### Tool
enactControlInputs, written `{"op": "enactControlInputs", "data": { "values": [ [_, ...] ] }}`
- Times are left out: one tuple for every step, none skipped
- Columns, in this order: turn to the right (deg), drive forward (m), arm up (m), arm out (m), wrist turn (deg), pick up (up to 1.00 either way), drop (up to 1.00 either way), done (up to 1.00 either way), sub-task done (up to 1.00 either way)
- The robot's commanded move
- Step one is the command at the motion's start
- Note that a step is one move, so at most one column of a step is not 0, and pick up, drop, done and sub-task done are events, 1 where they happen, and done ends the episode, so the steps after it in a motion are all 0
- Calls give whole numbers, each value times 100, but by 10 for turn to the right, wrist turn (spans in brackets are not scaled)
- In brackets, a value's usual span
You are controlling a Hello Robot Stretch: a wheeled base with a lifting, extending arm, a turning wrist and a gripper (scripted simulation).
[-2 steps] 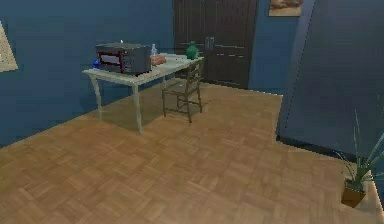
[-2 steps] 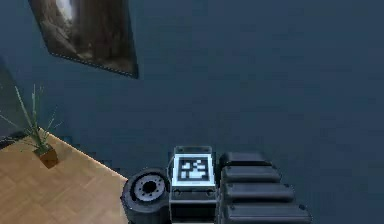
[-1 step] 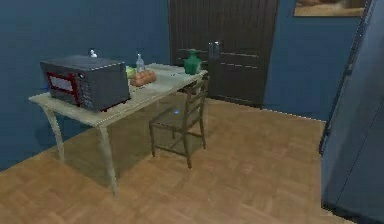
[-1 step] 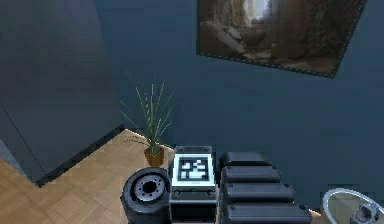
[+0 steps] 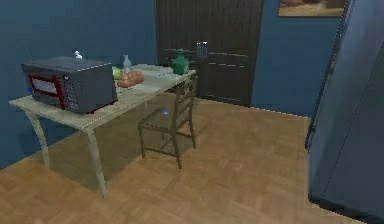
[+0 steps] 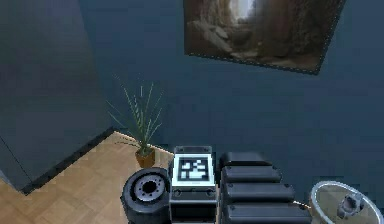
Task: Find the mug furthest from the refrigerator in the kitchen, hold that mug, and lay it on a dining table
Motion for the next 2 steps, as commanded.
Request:
{"op": "enactControlInputs", "data": {
  "values": [
    [0, 100, 0, 0, 0, 0, 0, 0, 0],
    [0, 10, 0, 0, 0, 0, 0, 0, 0]
  ]
}}
